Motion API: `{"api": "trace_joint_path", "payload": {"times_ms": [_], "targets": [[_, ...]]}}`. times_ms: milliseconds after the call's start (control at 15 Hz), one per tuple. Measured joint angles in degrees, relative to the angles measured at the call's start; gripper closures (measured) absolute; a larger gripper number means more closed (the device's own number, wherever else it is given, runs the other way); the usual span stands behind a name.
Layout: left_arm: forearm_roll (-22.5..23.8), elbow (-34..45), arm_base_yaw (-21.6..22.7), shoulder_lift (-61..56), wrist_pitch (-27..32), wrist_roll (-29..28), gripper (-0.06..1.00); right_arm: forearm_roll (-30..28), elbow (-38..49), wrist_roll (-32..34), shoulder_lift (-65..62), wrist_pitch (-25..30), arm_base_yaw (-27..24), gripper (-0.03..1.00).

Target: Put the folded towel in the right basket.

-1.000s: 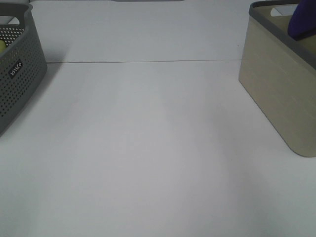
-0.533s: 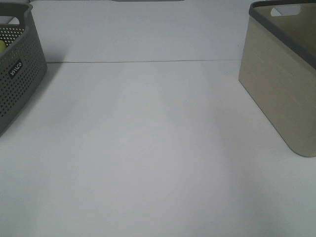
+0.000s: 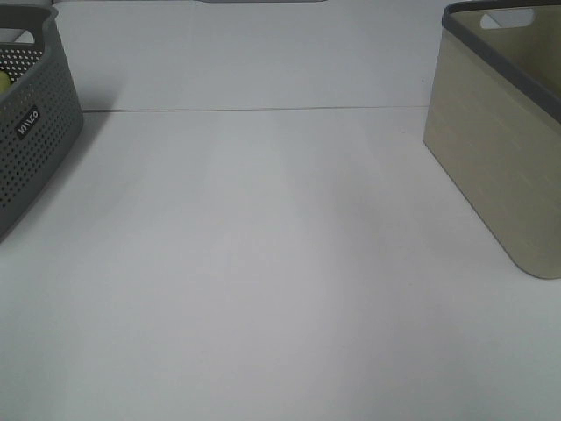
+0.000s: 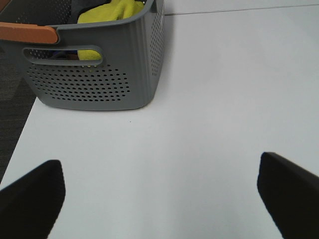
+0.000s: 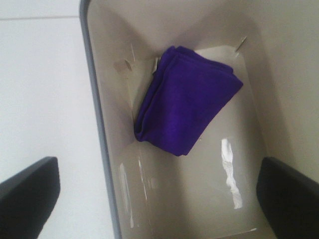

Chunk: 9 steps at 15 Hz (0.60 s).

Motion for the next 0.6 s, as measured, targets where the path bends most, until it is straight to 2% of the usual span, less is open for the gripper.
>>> {"api": "trace_joint_path", "payload": {"times_ms": [200,600], "targets": [[0.0,0.0,0.0,0.0,0.0,0.0,-0.05,1.4,5.9,-0.3,-14.1,-0.2,0.0,-0.01],[0.0,0.0,0.0,0.0,0.0,0.0,-0.05,1.8,33.2,-1.3,-51.5,0.3,0.0,-0.01]]}}
